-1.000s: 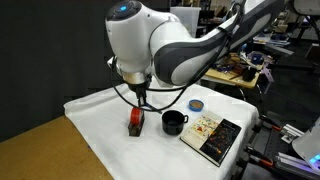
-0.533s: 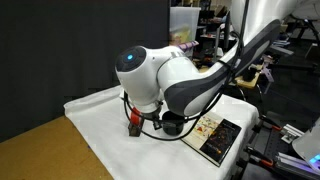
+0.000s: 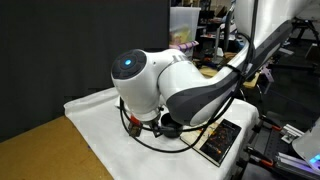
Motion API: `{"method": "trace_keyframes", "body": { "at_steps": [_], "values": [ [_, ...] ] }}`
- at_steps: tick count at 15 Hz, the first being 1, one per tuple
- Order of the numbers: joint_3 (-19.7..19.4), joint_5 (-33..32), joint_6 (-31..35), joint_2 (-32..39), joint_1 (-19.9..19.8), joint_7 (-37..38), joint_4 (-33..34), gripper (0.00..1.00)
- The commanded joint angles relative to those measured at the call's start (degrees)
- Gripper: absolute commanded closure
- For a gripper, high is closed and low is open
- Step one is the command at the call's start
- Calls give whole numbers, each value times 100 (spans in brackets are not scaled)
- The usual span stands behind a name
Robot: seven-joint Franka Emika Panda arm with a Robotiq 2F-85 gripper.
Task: Take the marker from the cup and put it on the table
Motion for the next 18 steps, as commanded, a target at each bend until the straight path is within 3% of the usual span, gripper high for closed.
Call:
{"method": "trace_keyframes", "body": {
  "at_steps": [1,9,18],
  "values": [
    [-9,-150,-6,-66,39,-147,12,96],
    [41,-482,29,-56,126,-271,42,96],
    [84,-328,112,105,164,-332,-91,96]
  ]
}}
